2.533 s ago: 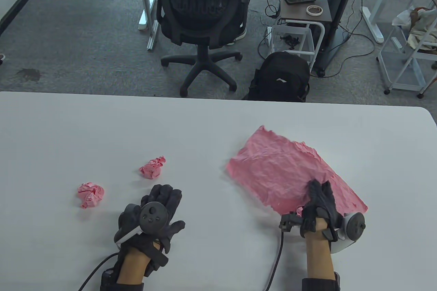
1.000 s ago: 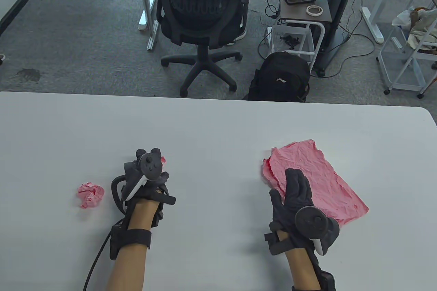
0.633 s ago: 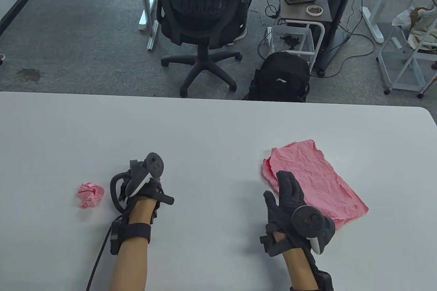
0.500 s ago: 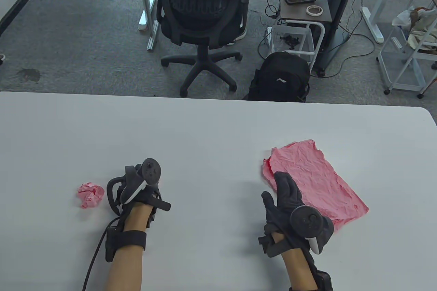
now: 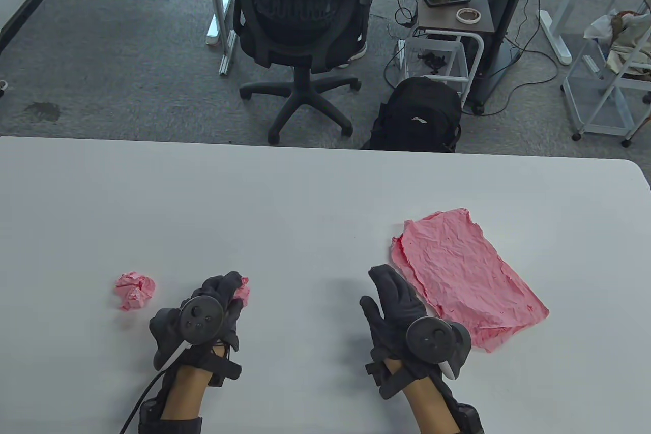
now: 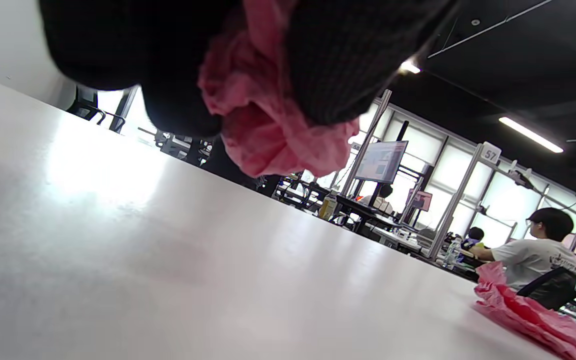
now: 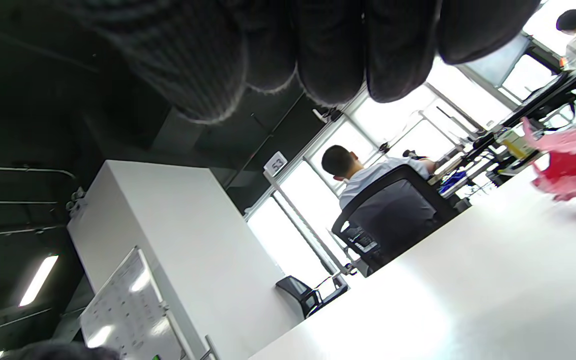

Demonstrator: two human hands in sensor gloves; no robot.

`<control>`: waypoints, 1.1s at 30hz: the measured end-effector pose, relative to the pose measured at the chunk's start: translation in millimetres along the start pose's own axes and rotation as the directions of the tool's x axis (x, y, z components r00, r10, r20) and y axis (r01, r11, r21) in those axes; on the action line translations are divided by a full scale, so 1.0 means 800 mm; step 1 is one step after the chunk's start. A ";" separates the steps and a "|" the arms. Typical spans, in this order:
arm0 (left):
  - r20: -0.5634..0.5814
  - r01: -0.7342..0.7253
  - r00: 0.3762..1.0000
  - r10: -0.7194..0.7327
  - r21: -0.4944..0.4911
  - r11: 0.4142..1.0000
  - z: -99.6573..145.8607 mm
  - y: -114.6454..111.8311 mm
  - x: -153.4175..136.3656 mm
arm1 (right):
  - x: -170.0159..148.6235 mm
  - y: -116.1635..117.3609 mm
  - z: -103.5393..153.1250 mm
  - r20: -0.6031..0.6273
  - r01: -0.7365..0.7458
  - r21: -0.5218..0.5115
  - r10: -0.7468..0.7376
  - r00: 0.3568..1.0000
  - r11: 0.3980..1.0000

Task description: Flatten crumpled papers and stack

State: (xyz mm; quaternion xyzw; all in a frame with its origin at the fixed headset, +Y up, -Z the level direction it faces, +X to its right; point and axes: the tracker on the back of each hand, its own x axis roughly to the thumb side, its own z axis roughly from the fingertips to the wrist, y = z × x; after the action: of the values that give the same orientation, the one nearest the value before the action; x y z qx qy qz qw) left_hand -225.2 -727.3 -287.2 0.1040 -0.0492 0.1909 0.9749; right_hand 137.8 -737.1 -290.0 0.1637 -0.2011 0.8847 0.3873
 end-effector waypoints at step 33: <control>0.358 -0.562 0.689 0.630 -0.284 0.777 0.015 -0.043 0.080 | 0.050 0.067 0.015 0.162 0.201 0.313 -0.261 0.952 0.928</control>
State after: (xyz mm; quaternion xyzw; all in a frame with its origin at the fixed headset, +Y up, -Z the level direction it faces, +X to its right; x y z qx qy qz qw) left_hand -153.5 -738.2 -273.0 0.0476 -0.3104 0.4649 0.8278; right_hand 72.9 -751.3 -273.8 0.3302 -0.0849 0.8316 0.4384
